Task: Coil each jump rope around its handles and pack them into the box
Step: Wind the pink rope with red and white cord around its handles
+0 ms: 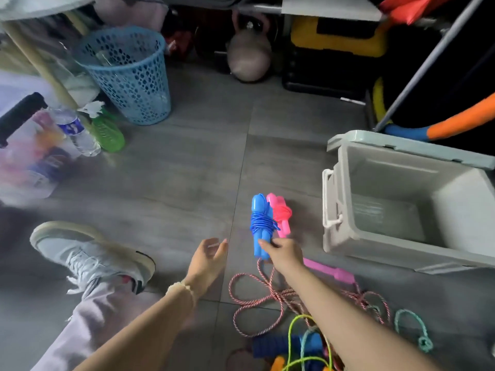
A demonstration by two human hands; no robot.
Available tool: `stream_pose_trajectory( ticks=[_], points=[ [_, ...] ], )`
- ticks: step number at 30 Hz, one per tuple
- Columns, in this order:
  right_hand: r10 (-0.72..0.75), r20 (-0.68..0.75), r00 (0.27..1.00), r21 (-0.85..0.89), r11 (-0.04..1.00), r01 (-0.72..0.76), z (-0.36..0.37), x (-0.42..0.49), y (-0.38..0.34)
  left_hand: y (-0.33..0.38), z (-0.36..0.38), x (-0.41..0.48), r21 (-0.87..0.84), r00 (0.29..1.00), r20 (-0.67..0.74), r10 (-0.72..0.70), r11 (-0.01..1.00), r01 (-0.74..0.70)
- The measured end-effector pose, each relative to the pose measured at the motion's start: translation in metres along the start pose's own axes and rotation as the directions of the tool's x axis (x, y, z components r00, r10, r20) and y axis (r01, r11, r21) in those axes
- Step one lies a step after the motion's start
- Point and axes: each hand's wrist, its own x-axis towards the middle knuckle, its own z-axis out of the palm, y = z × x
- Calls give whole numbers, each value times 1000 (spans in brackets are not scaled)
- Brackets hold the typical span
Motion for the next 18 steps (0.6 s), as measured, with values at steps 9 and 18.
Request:
stream_pose_trajectory(
  ticks=[9, 18],
  points=[
    [144, -47, 988, 80, 987, -140, 44, 85, 35, -62, 23, 52, 384, 987, 154, 41, 918, -98],
    [-11, -54, 998, 108, 994, 17, -22, 62, 82, -75, 53, 41, 436, 980, 197, 38, 892, -122]
  ],
)
